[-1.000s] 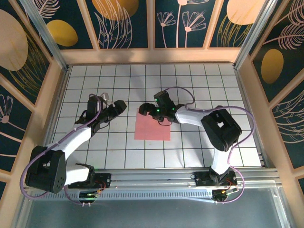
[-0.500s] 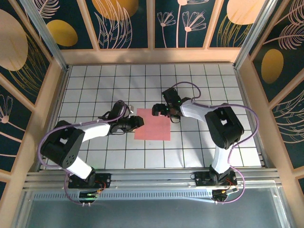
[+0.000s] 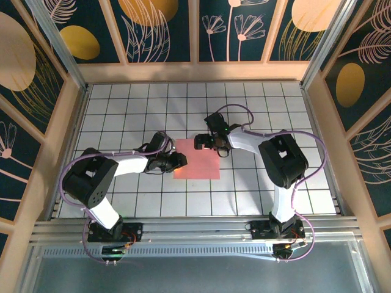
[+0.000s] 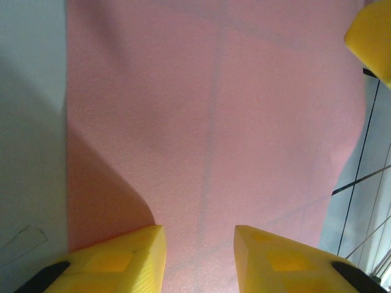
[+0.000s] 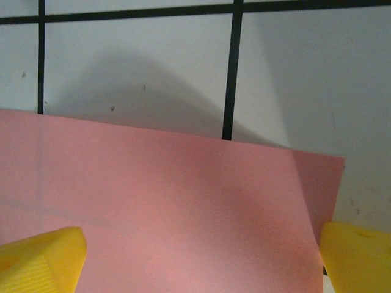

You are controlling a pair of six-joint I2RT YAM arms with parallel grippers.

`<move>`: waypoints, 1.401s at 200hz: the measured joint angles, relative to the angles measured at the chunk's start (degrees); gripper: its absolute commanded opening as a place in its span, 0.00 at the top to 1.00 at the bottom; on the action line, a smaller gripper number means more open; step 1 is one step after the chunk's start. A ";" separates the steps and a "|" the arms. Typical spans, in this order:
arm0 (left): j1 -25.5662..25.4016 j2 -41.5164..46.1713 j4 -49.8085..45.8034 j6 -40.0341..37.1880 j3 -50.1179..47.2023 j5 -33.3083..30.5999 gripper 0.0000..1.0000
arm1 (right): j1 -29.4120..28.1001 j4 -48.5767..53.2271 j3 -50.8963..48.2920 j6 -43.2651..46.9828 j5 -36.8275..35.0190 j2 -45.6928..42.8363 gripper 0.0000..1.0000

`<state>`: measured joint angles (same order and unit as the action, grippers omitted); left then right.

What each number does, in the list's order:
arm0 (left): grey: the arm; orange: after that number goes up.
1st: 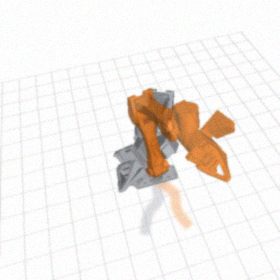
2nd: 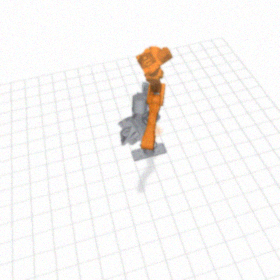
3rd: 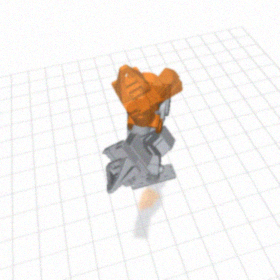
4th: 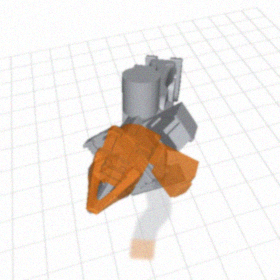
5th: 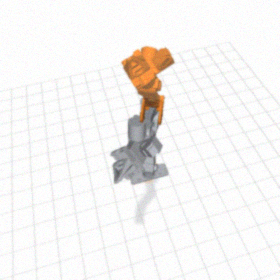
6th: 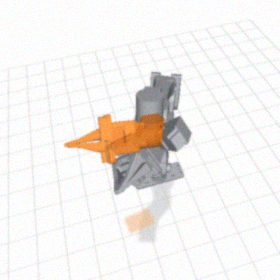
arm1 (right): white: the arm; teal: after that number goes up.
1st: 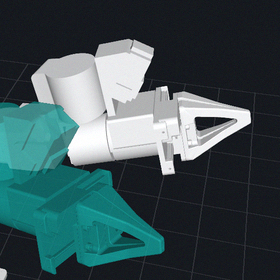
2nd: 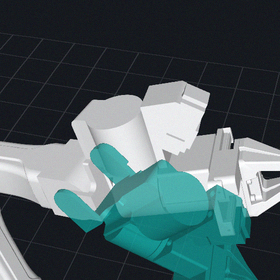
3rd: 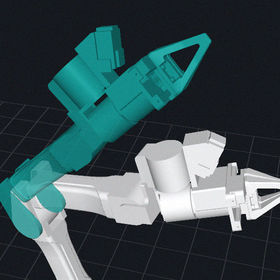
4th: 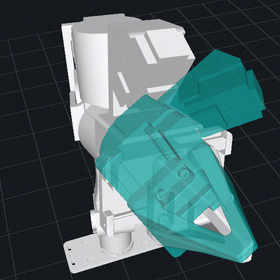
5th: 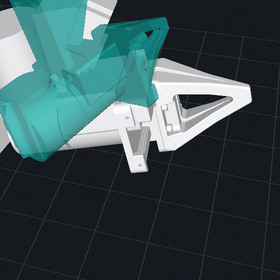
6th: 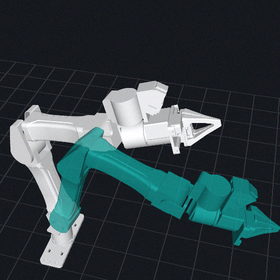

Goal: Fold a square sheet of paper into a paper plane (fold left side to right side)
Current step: Pick up the square sheet of paper from the center of the table.

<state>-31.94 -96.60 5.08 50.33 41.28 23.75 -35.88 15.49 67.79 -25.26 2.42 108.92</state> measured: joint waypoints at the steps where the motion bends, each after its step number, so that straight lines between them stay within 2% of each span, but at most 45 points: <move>1: 0.00 0.00 0.00 0.00 0.00 0.00 0.69 | -0.02 0.00 0.00 0.00 -0.02 0.00 0.03; 46: 0.00 -0.55 1.36 0.90 0.00 -0.20 0.71 | -2.25 1.51 0.44 0.09 0.00 0.00 0.04; 77: 0.00 -0.66 2.19 1.51 -0.09 -0.24 0.70 | -4.66 3.98 1.25 -0.09 0.33 0.07 0.12; 118: 0.00 -0.66 3.93 2.89 -0.72 -0.37 0.69 | -6.12 7.80 3.72 0.20 1.05 1.51 0.28; 131: 0.00 -0.55 4.35 3.21 -0.83 -0.39 0.67 | -6.12 8.76 3.98 0.68 1.16 1.55 0.36; 152: -0.20 -0.35 4.76 3.63 -0.90 -0.74 0.64 | -5.90 9.86 4.26 1.05 2.16 1.55 0.45; 195: 0.20 3.32 3.08 3.10 -0.85 -3.52 0.56 | -3.91 9.70 4.00 1.88 7.96 1.33 0.61; 216: 2.95 7.76 1.66 2.05 -0.83 -3.45 0.51 | -1.44 7.52 1.55 2.12 12.76 -0.57 0.63; 235: 8.22 12.55 2.10 1.14 -1.31 -2.45 0.45 | 1.79 4.61 -1.75 2.23 18.45 -3.96 0.65; 259: 14.86 18.58 4.15 -0.72 -3.63 0.28 0.35 | 6.21 -0.11 -5.64 2.23 25.59 -9.01 0.65; 280: 17.16 21.81 8.63 -1.99 -6.21 4.24 0.27 | 9.99 -3.93 -7.87 2.27 31.04 -13.55 0.65</move>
<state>-14.79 -74.78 13.72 48.34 35.07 27.99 -25.89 11.55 59.92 -22.98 33.45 95.37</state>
